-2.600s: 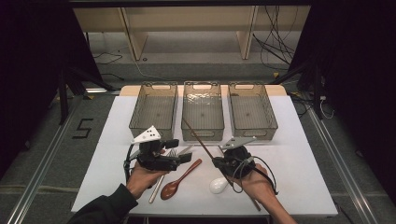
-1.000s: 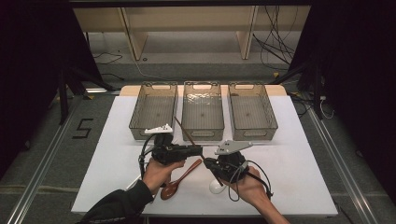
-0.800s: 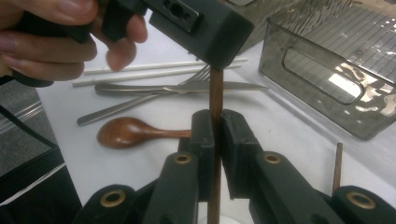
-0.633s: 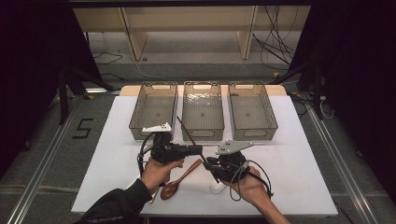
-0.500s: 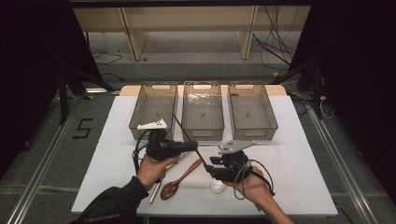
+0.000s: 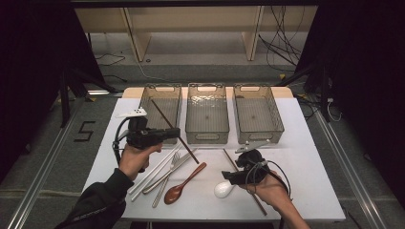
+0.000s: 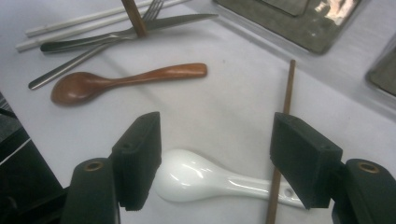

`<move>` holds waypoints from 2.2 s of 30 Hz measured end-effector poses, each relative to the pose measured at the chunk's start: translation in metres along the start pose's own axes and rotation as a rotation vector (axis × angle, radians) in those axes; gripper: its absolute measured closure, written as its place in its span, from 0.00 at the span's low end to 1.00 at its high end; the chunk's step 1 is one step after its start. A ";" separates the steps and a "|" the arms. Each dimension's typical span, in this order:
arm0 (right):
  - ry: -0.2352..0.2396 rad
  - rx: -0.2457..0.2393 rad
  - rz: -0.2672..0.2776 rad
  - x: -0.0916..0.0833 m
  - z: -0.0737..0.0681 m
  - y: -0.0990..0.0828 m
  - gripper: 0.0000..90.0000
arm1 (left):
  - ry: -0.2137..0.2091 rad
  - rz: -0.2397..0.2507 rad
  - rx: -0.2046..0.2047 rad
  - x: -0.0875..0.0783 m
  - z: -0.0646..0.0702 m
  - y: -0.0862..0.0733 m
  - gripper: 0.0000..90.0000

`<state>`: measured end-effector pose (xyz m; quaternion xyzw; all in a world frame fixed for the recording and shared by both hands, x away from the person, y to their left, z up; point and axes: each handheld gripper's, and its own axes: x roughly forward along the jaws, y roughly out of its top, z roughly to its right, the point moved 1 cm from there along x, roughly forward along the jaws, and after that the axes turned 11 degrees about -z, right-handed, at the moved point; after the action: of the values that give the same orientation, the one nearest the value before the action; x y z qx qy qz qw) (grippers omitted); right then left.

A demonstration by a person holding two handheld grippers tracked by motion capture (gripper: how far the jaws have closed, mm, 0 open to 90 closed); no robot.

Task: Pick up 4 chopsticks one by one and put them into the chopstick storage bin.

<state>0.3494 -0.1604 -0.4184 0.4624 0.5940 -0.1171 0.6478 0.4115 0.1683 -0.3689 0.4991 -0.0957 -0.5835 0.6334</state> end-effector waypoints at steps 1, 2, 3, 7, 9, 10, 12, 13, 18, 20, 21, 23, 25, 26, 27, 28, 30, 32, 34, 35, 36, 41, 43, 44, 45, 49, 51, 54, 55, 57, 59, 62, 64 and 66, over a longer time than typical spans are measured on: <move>-0.006 0.000 0.000 0.000 0.001 0.000 0.38 | 0.006 0.010 -0.003 -0.004 -0.001 0.002 0.94; -0.010 0.007 -0.002 0.000 0.001 0.000 0.38 | 0.012 0.019 -0.002 -0.007 -0.003 0.004 0.94; -0.011 0.009 -0.004 0.000 0.001 0.000 0.37 | 0.020 0.027 -0.002 -0.011 -0.004 0.007 0.94; -0.007 0.016 -0.013 0.001 0.002 0.000 0.34 | 0.037 0.064 -0.029 -0.025 -0.012 0.014 0.94; -0.009 0.023 -0.013 0.001 0.003 0.001 0.34 | 0.044 0.081 -0.038 -0.032 -0.016 0.017 0.94; -0.011 0.025 -0.013 0.001 0.004 0.001 0.34 | 0.049 0.085 -0.042 -0.036 -0.019 0.018 0.94; -0.007 0.032 -0.010 0.000 0.005 0.001 0.34 | 0.059 0.103 -0.053 -0.043 -0.022 0.022 0.94; -0.006 0.030 -0.007 0.000 0.005 0.001 0.34 | 0.063 0.112 -0.055 -0.046 -0.024 0.024 0.94; 0.001 0.017 -0.005 0.000 0.003 0.001 0.33 | 0.098 0.131 -0.072 -0.056 -0.034 0.032 0.94; 0.002 0.014 -0.008 0.000 0.002 0.001 0.32 | 0.112 0.131 -0.082 -0.058 -0.038 0.035 0.94; 0.001 0.013 -0.008 0.000 0.002 0.001 0.32 | 0.123 0.129 -0.081 -0.059 -0.040 0.037 0.94; 0.000 0.015 -0.008 0.001 0.003 0.001 0.32 | 0.141 0.125 -0.084 -0.059 -0.043 0.040 0.94; 0.002 0.014 -0.005 0.000 0.003 0.001 0.31 | 0.153 0.123 -0.087 -0.058 -0.047 0.043 0.94; 0.001 0.015 -0.004 0.000 0.003 0.001 0.31 | 0.161 0.119 -0.087 -0.057 -0.049 0.044 0.94; 0.000 0.014 -0.004 0.000 0.003 0.001 0.31 | 0.165 0.114 -0.091 -0.056 -0.050 0.045 0.94; 0.000 0.014 -0.003 0.000 0.003 0.001 0.30 | 0.172 0.108 -0.090 -0.054 -0.051 0.046 0.94; 0.001 0.014 -0.006 0.000 0.002 0.001 0.30 | 0.189 0.094 -0.090 -0.051 -0.055 0.048 0.94; -0.001 0.007 -0.004 0.001 0.002 0.002 0.30 | 0.200 0.086 -0.098 -0.050 -0.059 0.050 0.94; 0.000 0.006 -0.006 0.001 0.002 0.001 0.29 | 0.214 0.088 -0.111 -0.050 -0.064 0.051 0.93; 0.000 0.006 -0.006 0.001 0.002 0.001 0.29 | 0.220 0.086 -0.115 -0.050 -0.066 0.052 0.93; 0.001 0.005 -0.006 0.001 0.002 0.001 0.29 | 0.224 0.086 -0.119 -0.050 -0.068 0.053 0.93; 0.002 0.002 -0.011 0.001 0.002 0.001 0.29 | 0.247 0.066 -0.140 -0.046 -0.077 0.057 0.93; 0.003 0.001 -0.012 0.001 0.002 0.001 0.29 | 0.257 0.054 -0.149 -0.043 -0.082 0.059 0.93; 0.004 0.001 -0.012 0.001 0.001 0.001 0.29 | 0.260 0.051 -0.157 -0.041 -0.085 0.059 0.93; 0.005 0.001 -0.012 0.001 0.001 0.001 0.29 | 0.263 0.048 -0.163 -0.039 -0.087 0.059 0.93; 0.004 -0.003 -0.013 0.002 0.001 0.001 0.29 | 0.281 0.027 -0.179 -0.033 -0.096 0.059 0.93; 0.005 -0.004 -0.013 0.003 0.001 0.001 0.29 | 0.285 0.023 -0.192 -0.031 -0.099 0.059 0.93; 0.005 -0.003 -0.017 0.003 0.001 0.001 0.29 | 0.290 0.006 -0.202 -0.026 -0.103 0.058 0.93; 0.005 -0.004 -0.018 0.003 0.001 0.001 0.29 | 0.292 -0.003 -0.205 -0.024 -0.104 0.057 0.93; 0.005 -0.004 -0.018 0.003 0.000 0.001 0.29 | 0.294 -0.016 -0.208 -0.021 -0.105 0.056 0.93; 0.005 -0.001 -0.015 0.003 0.001 0.001 0.29 | 0.297 -0.026 -0.205 -0.018 -0.106 0.055 0.93; 0.004 0.003 -0.013 0.003 0.001 0.001 0.29 | 0.301 -0.042 -0.207 -0.013 -0.108 0.054 0.93; 0.005 0.000 -0.011 0.003 0.001 0.001 0.29 | 0.304 -0.054 -0.212 -0.010 -0.111 0.052 0.93; 0.004 -0.002 -0.011 0.003 0.001 0.001 0.29 | 0.311 -0.071 -0.214 -0.007 -0.113 0.052 0.93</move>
<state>0.3514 -0.1592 -0.4207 0.4587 0.5982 -0.1191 0.6462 0.5222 0.2232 -0.3819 0.5160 0.0835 -0.5283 0.6691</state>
